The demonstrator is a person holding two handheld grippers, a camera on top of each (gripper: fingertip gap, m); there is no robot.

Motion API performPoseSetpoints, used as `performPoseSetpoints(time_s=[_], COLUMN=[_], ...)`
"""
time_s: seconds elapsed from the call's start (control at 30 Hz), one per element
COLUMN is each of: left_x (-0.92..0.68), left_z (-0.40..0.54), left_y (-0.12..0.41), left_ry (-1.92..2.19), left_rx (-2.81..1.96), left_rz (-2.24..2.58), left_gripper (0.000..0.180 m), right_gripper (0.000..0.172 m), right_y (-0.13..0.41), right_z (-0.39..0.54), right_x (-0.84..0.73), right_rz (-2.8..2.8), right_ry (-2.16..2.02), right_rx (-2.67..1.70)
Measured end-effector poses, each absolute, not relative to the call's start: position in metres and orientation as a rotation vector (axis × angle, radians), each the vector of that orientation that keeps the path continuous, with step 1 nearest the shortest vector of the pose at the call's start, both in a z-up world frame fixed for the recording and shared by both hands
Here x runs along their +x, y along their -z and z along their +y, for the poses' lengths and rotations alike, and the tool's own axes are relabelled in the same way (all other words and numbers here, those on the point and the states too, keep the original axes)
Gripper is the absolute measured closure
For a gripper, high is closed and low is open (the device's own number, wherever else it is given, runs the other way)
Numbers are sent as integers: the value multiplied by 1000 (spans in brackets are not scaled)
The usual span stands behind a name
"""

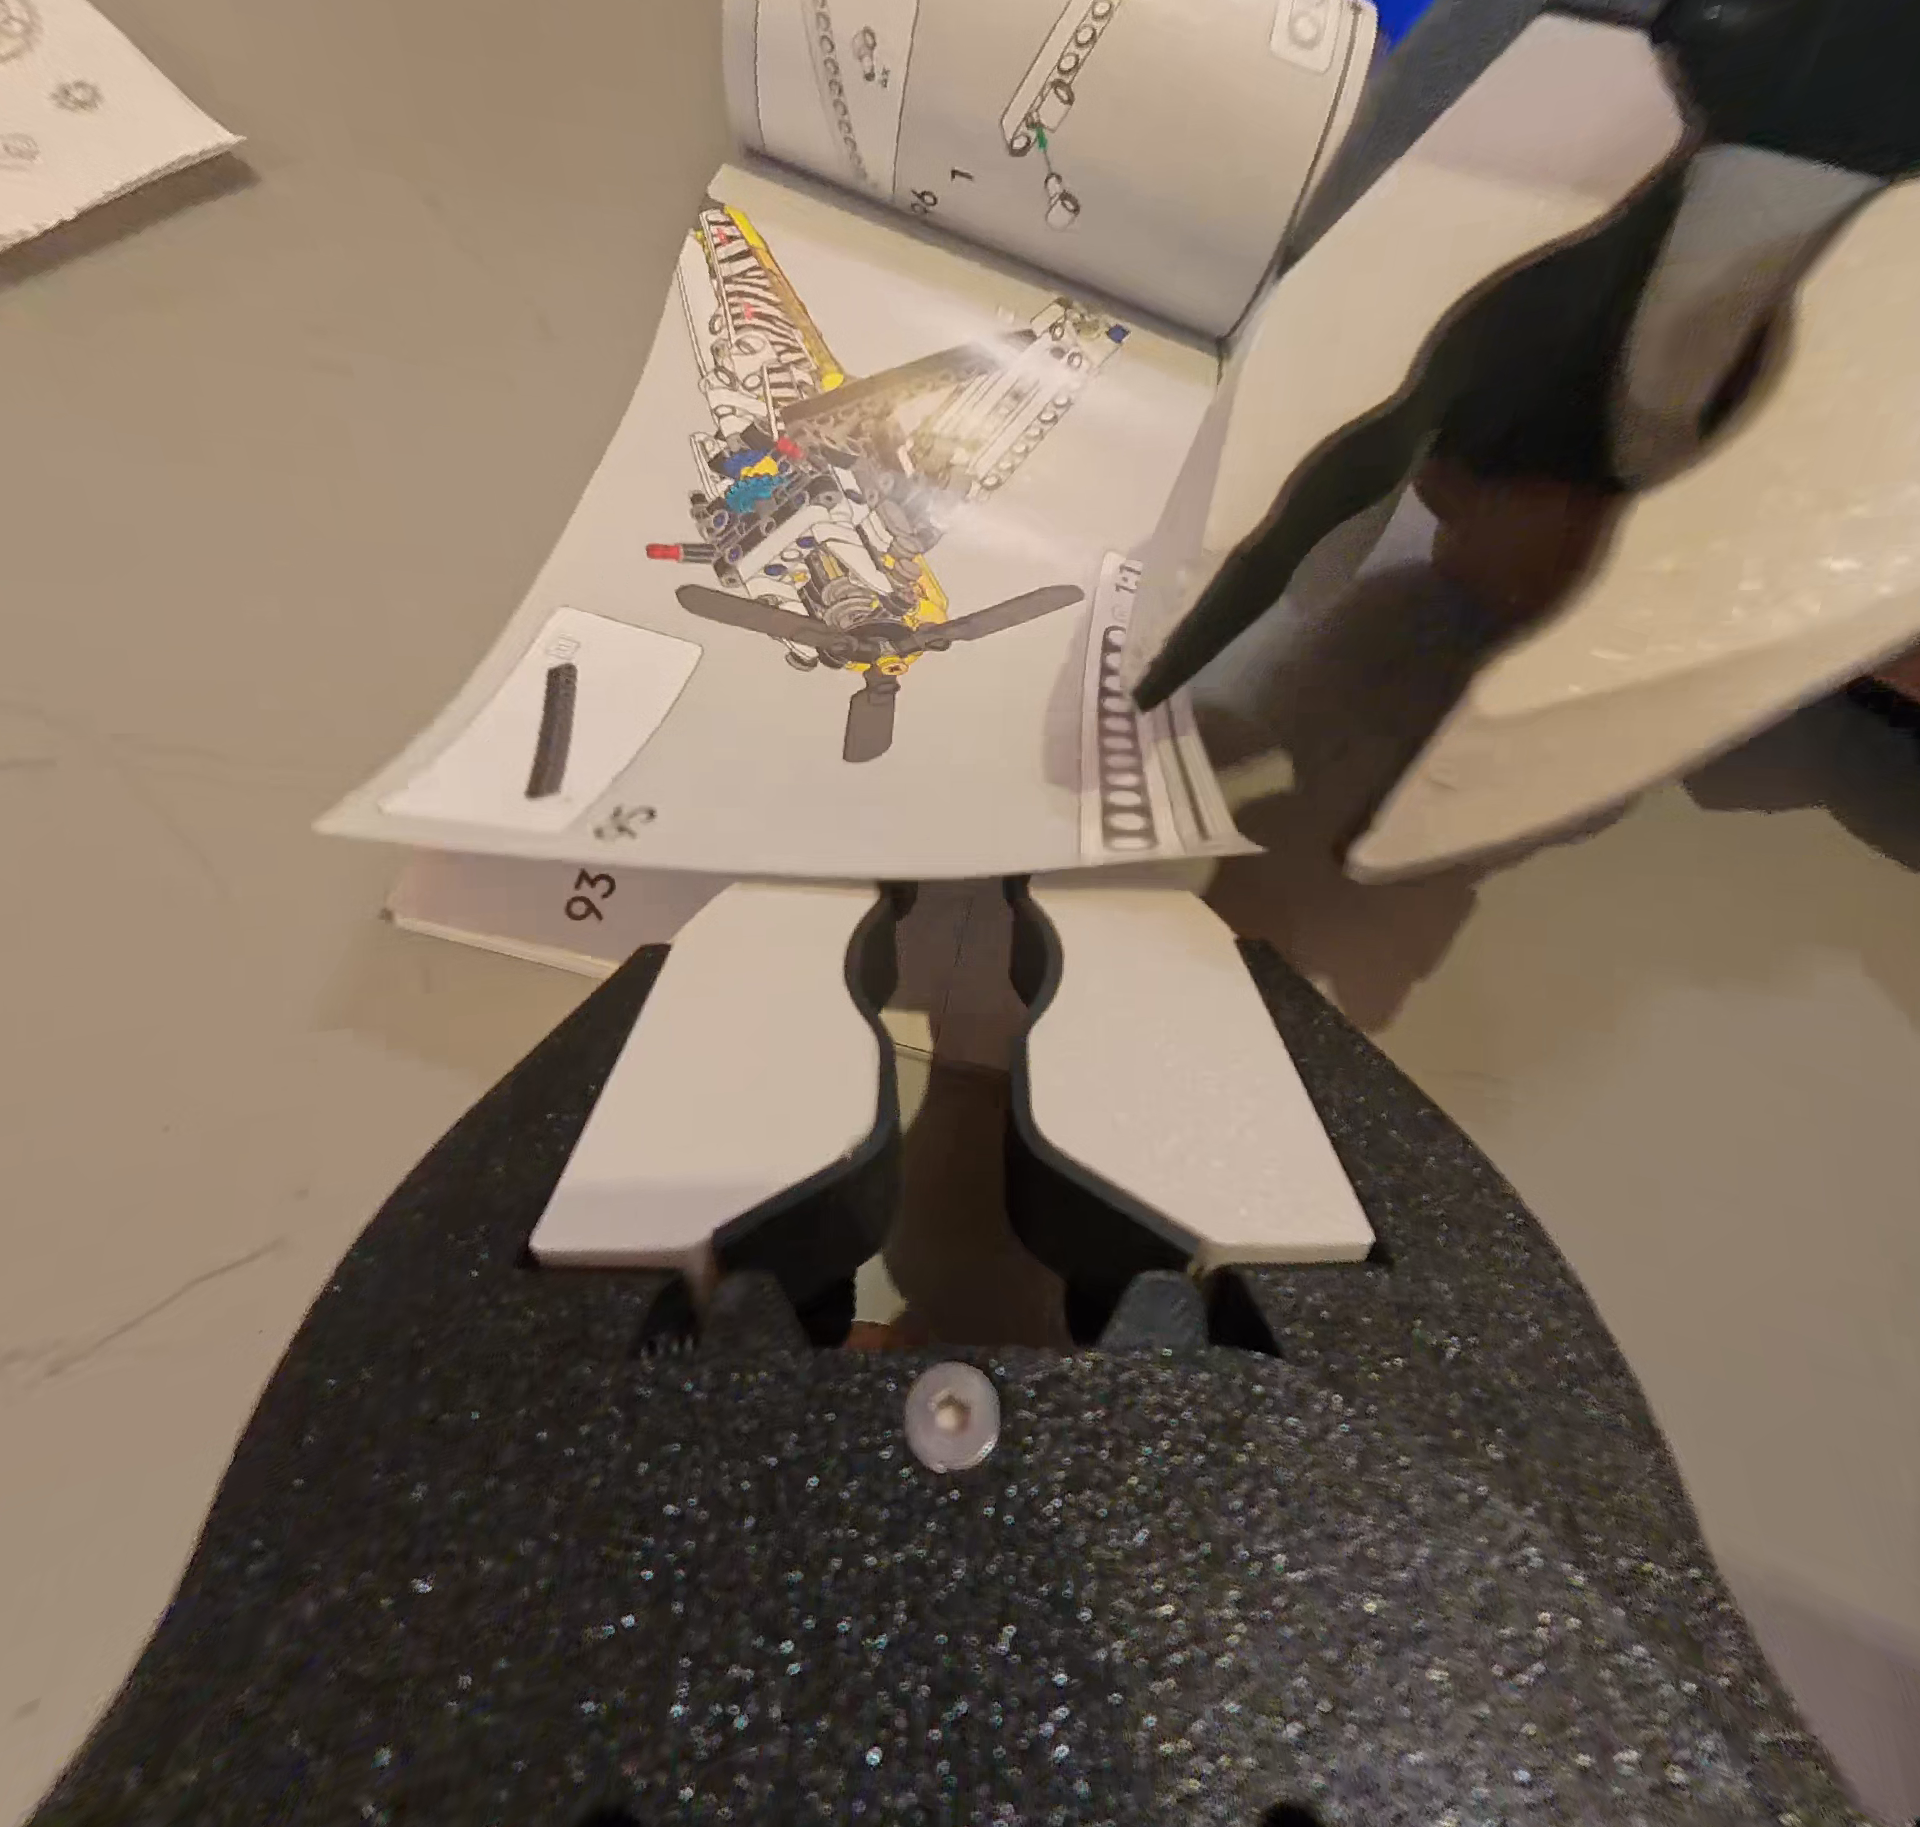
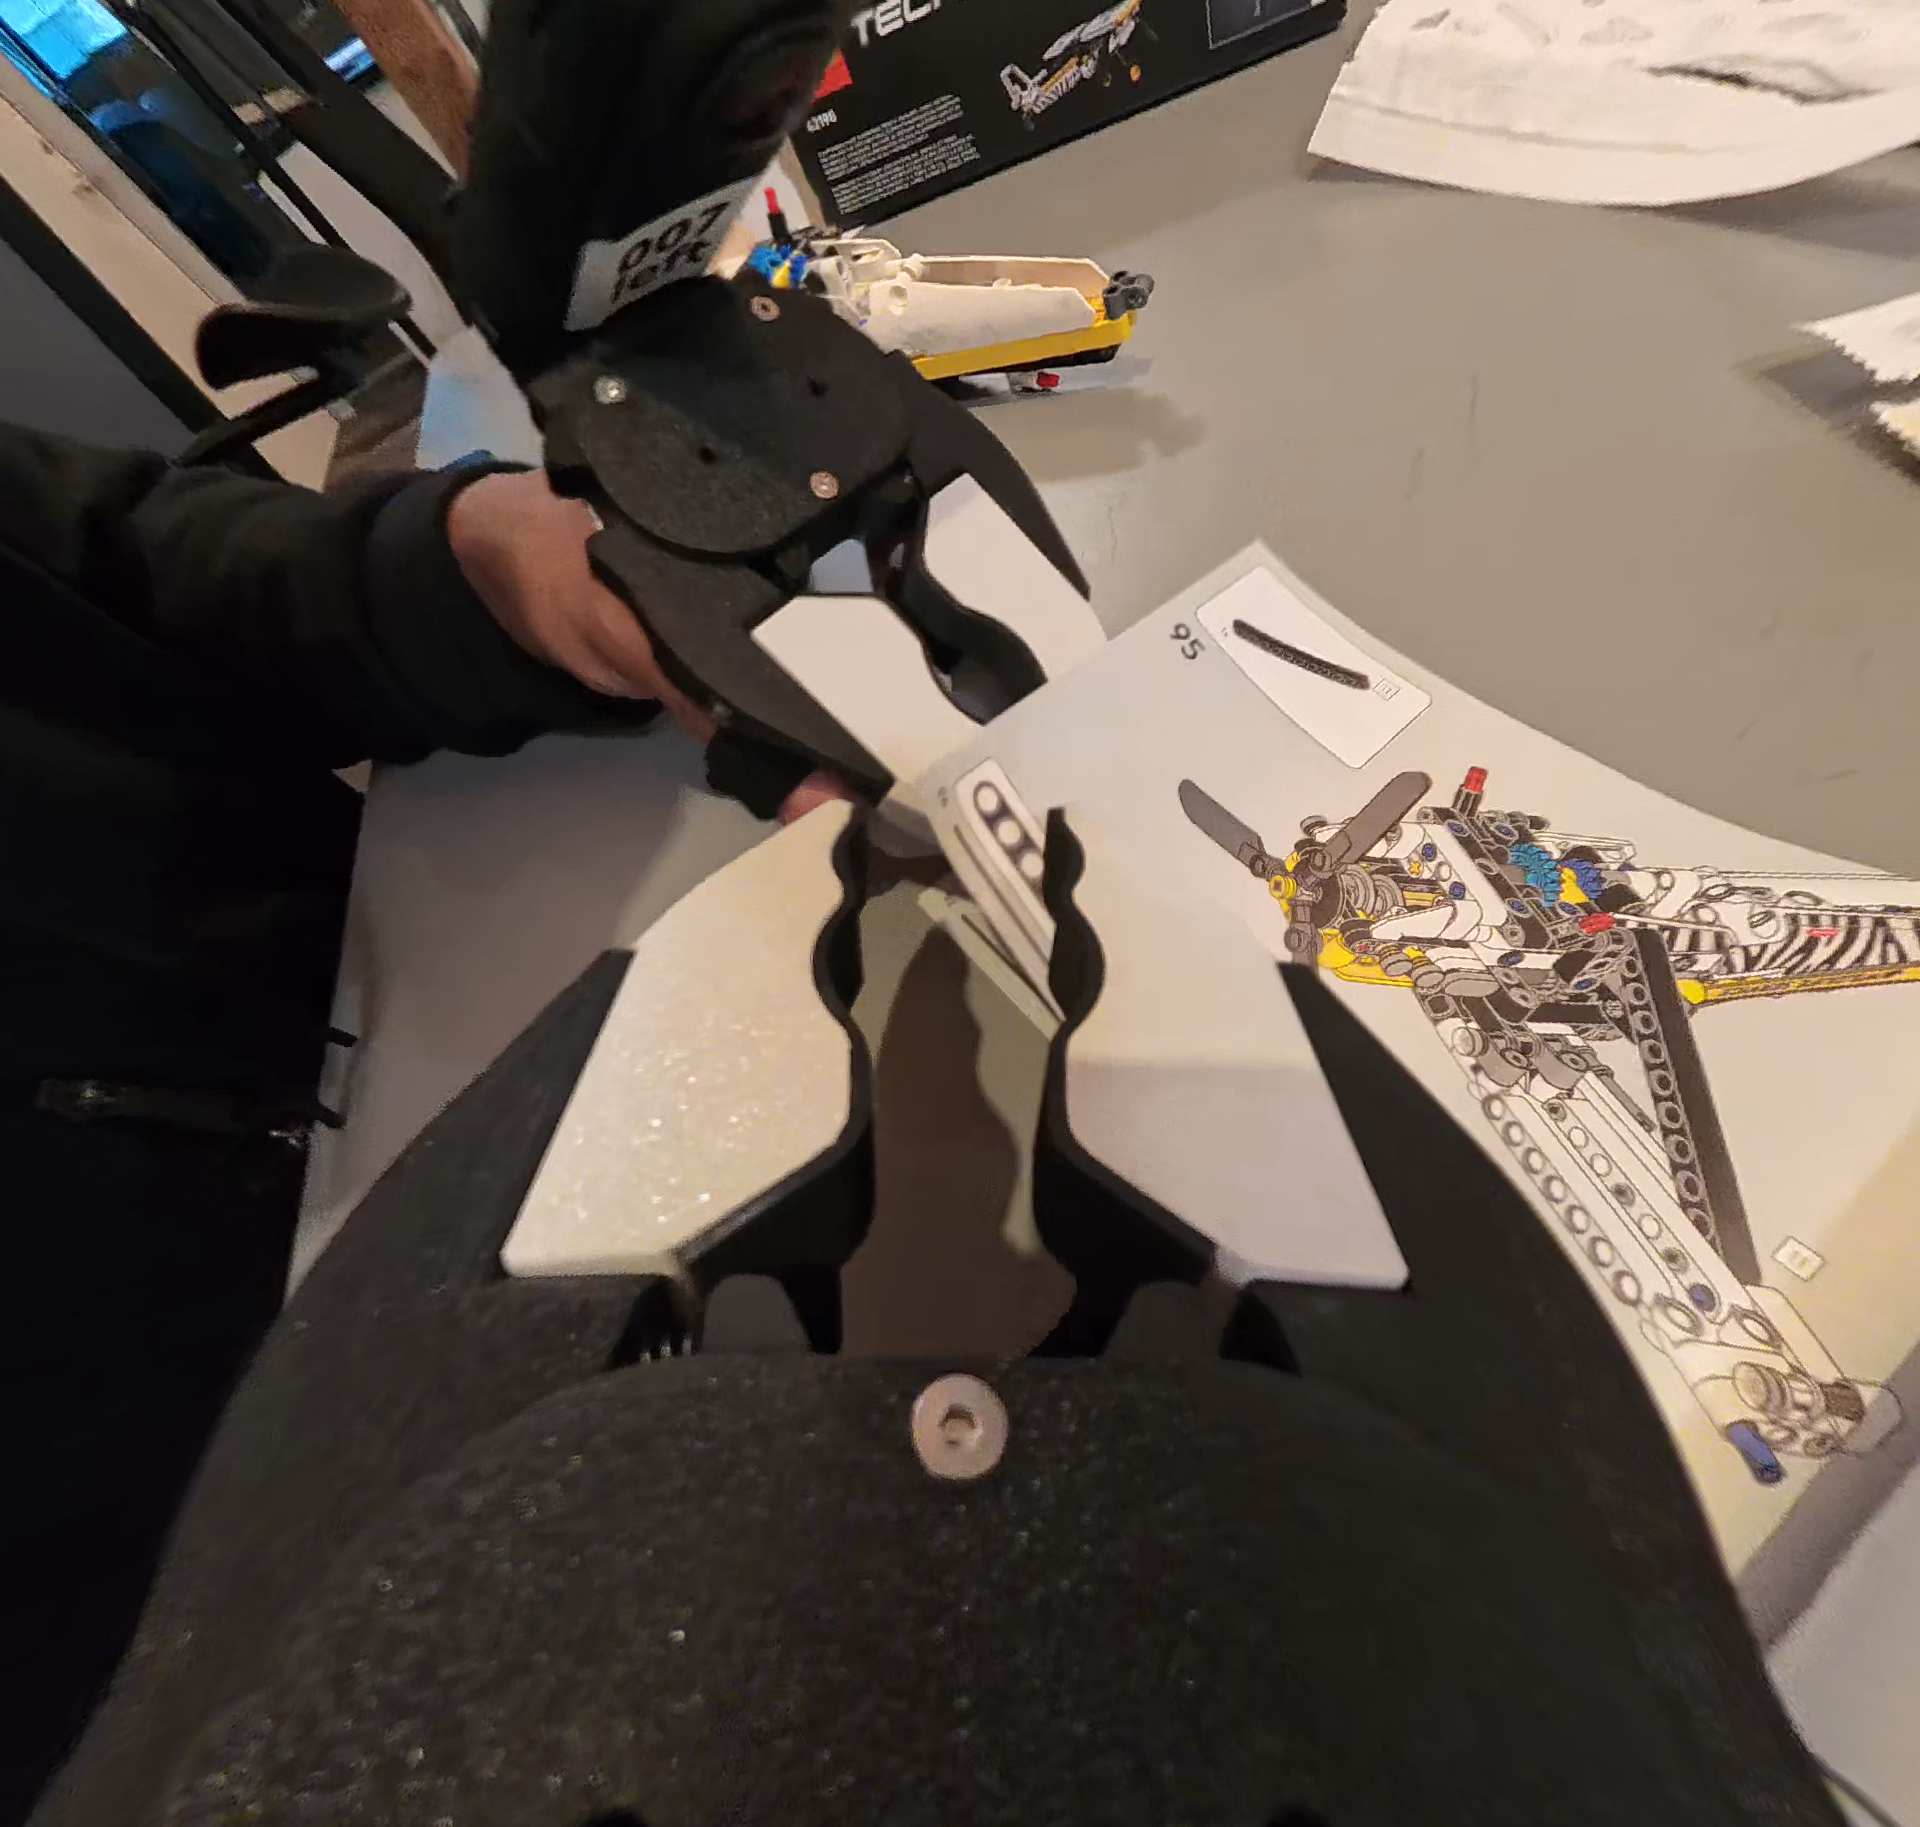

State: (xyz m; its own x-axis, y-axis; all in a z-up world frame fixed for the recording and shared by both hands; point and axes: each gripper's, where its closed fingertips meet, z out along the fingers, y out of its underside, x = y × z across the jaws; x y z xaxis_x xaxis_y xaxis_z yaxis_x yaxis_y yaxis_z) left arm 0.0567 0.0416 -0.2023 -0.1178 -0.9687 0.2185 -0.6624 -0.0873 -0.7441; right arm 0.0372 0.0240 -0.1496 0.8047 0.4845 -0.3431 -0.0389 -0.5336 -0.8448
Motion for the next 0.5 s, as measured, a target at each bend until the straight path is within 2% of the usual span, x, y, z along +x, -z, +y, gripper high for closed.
performPoseSetpoints(time_s=[0.27,0.37,0.5], left_x=[60,64,62], left_z=[44,40,49], left_y=[194,184,179], left_ry=[1173,1268,1244], left_rx=[-1797,-1778,-1744], left_rz=[1725,1672,1623], left_gripper=[163,163,163], right_gripper=[134,156,172], right_y=[165,174,155], right_z=[18,26,29], right_x=[36,50,77], right_rz=[-457,-453,-320], right_ry=[-326,-112,-17], right_rx=[-2053,-2119,-2086])
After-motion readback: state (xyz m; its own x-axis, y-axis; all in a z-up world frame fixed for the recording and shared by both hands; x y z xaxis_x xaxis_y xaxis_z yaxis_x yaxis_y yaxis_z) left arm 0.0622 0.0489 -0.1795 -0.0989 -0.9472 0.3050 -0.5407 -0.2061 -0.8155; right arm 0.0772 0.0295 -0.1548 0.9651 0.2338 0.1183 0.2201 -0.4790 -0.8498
